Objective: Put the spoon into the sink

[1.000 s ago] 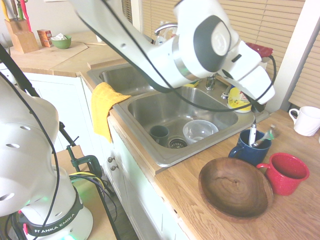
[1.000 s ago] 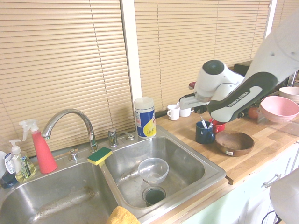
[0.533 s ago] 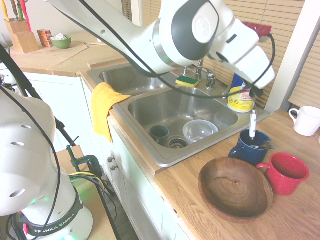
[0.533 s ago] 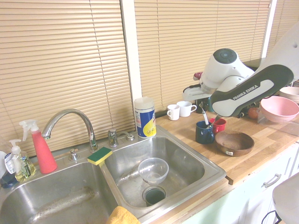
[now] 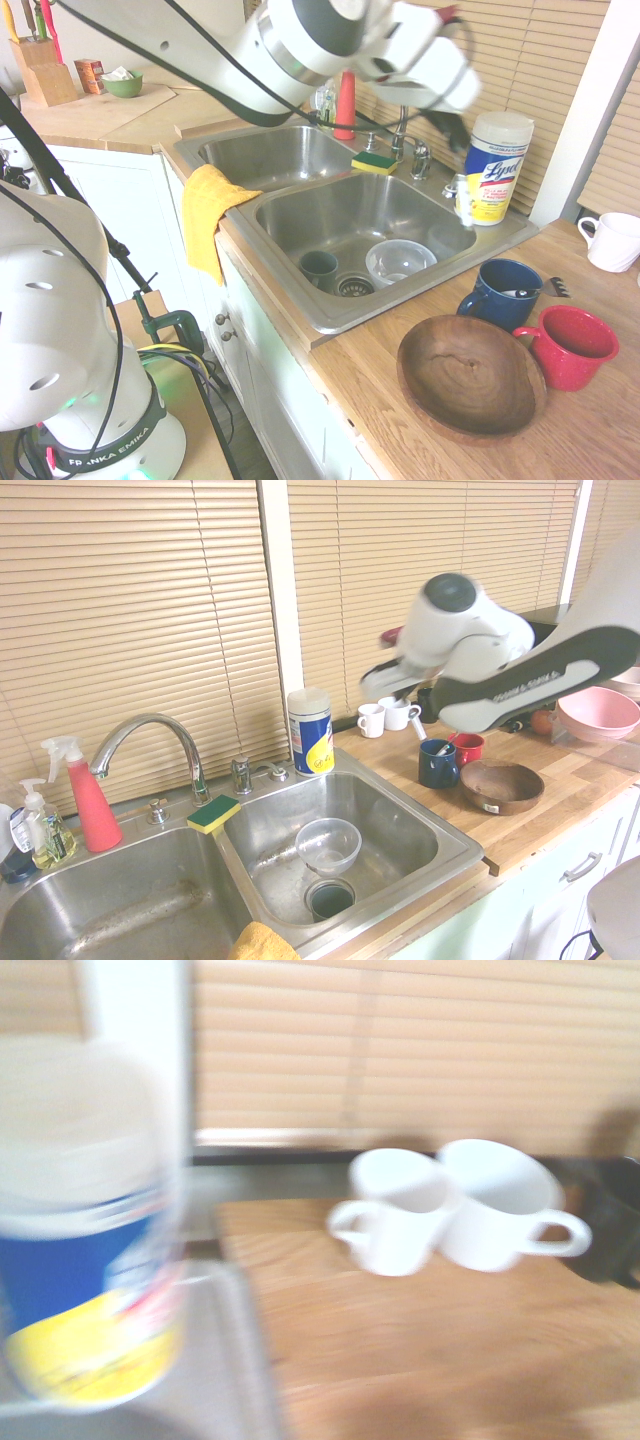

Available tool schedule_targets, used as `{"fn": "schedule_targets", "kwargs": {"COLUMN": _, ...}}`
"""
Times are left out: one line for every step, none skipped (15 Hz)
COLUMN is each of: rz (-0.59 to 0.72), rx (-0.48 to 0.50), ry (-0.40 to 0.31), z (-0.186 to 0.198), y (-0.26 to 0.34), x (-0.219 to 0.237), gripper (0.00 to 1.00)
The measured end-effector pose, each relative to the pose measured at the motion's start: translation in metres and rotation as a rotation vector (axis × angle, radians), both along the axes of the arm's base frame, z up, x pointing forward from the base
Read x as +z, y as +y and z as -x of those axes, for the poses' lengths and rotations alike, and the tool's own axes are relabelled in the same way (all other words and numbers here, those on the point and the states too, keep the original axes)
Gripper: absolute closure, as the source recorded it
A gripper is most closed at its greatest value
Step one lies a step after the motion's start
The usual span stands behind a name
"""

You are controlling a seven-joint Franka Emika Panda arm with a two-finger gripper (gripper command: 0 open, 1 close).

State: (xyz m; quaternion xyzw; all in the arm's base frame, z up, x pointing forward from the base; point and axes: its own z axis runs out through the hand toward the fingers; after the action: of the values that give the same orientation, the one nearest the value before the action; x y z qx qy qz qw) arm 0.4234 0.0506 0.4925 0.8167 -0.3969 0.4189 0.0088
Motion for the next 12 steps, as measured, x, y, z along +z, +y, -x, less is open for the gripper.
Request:
{"fn": "schedule_targets", "kwargs": {"rz": 0.037, "rx": 0.019, "ry": 0.010, "z": 0.003, "y": 0.027, "x": -0.008, "gripper": 1.00}}
{"fn": "schedule_targets", "kwargs": {"rz": 0.072, "rx": 0.037, "ry": 0.014, "z": 0.007, "y": 0.051, "x": -0.016, "gripper": 1.00}}
{"fn": "schedule_targets", "kwargs": {"rz": 0.105, "rx": 0.051, "ry": 0.018, "z": 0.011, "y": 0.074, "x": -0.024, "gripper": 1.00}}
{"fn": "schedule_targets", "kwargs": {"rz": 0.137, "rx": 0.067, "ry": 0.026, "z": 0.014, "y": 0.096, "x": -0.032, "gripper": 1.00}}
{"fn": "schedule_targets", "kwargs": {"rz": 0.169, "rx": 0.086, "ry": 0.037, "z": 0.017, "y": 0.117, "x": -0.039, "gripper": 1.00}}
{"fn": "schedule_targets", "kwargs": {"rz": 0.202, "rx": 0.107, "ry": 0.053, "z": 0.020, "y": 0.137, "x": -0.049, "gripper": 1.00}}
{"fn": "schedule_targets", "kwargs": {"rz": 0.235, "rx": 0.132, "ry": 0.069, "z": 0.021, "y": 0.156, "x": -0.060, "gripper": 1.00}}
{"fn": "schedule_targets", "kwargs": {"rz": 0.258, "rx": 0.151, "ry": 0.085, "z": 0.020, "y": 0.170, "x": -0.073, "gripper": 1.00}}
{"fn": "schedule_targets", "kwargs": {"rz": 0.267, "rx": 0.163, "ry": 0.119, "z": 0.016, "y": 0.181, "x": -0.088, "gripper": 1.00}}
{"fn": "schedule_targets", "kwargs": {"rz": 0.269, "rx": 0.170, "ry": 0.166, "z": 0.009, "y": 0.190, "x": -0.103, "gripper": 1.00}}
{"fn": "schedule_targets", "kwargs": {"rz": 0.270, "rx": 0.172, "ry": 0.211, "z": 0.000, "y": 0.194, "x": -0.119, "gripper": 1.00}}
{"fn": "schedule_targets", "kwargs": {"rz": 0.273, "rx": 0.174, "ry": 0.255, "z": -0.010, "y": 0.195, "x": -0.135, "gripper": 1.00}}
